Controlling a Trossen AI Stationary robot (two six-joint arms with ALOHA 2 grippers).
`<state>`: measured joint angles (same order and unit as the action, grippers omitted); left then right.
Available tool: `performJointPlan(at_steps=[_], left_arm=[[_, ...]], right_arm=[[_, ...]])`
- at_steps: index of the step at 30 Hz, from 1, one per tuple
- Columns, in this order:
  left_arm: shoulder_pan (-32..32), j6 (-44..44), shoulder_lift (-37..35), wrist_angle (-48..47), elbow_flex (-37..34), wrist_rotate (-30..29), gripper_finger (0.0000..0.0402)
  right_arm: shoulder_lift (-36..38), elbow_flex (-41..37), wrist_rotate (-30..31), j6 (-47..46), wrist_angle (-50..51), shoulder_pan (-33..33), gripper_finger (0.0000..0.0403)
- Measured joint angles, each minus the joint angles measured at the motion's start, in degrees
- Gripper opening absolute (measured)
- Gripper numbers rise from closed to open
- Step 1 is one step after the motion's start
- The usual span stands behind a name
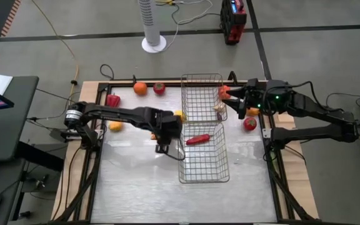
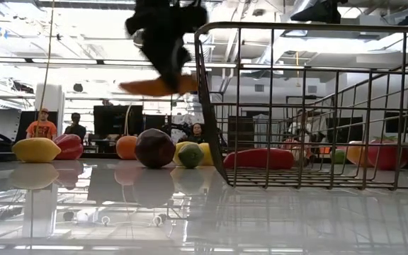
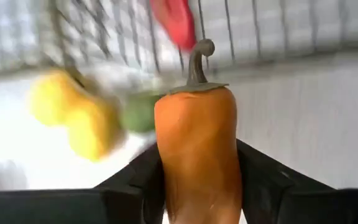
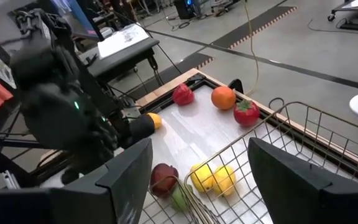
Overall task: Sort produce into baskets
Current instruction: Put the orange chilli pepper into the bottom wire basket, then put the red apple into the top wire basket
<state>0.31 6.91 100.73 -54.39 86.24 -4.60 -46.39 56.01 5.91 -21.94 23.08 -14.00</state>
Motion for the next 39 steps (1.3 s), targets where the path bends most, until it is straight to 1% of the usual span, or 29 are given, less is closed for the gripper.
performJointPlan(at_steps=[2,6,11,13,15,19,22,24,27,31,34,37,39], left_arm=[[0.41,-0.47,0.0,1.55,2.54,-0.48,0.0147],[0.92,-3.27,-0.02,10.1,4.33,-1.23,0.0147],[1.04,-13.46,0.61,20.3,4.44,-1.31,0.0159],[1.08,-17.0,0.71,22.74,4.42,-0.78,0.0171],[1.13,-18.27,1.4,26.04,4.51,-0.81,0.0188],[1.15,-18.58,1.64,26.48,4.34,-0.9,0.0228],[1.54,-17.06,1.3,23.96,4.42,-1.08,0.0249],[1.99,-17.67,0.67,18.47,4.39,-1.52,0.0252],[2.74,-16.73,-0.75,8.85,4.42,-2.2,0.025],[2.94,-11.32,-0.78,-1.66,4.37,-2.1,0.0239],[3.11,-7.45,-0.93,-3.69,2.66,-0.68,0.023],[3.61,-3.96,-0.8,-4.72,-0.84,2.0,0.0221],[3.63,-1.09,-0.79,-4.39,-3.29,2.07,0.0216]], right_arm=[[0.0,0.0,0.0,0.0,-0.06,-0.01,0.0291],[-0.04,0.0,0.02,-0.03,0.01,0.0,0.0291],[-0.04,0.0,0.01,-0.04,0.04,0.0,0.0291],[-0.02,0.0,0.0,-0.04,-0.02,0.0,0.0291],[-0.02,0.0,0.0,-0.04,-0.01,0.0,0.0291],[-0.03,0.0,-0.02,-0.02,0.01,0.0,0.0291],[-0.03,0.0,-0.02,0.14,0.05,0.0,0.0291],[-0.02,0.0,-0.02,0.14,0.13,0.0,0.0291],[0.0,0.0,-0.04,0.14,0.38,0.0,0.0291],[0.0,0.0,-0.05,0.32,0.58,0.0,0.0291],[0.0,0.0,-0.07,0.83,0.58,0.0,0.0291],[0.0,0.0,-0.07,0.82,0.57,0.01,0.0291],[0.0,0.0,-0.07,0.83,0.58,0.11,0.0291]])
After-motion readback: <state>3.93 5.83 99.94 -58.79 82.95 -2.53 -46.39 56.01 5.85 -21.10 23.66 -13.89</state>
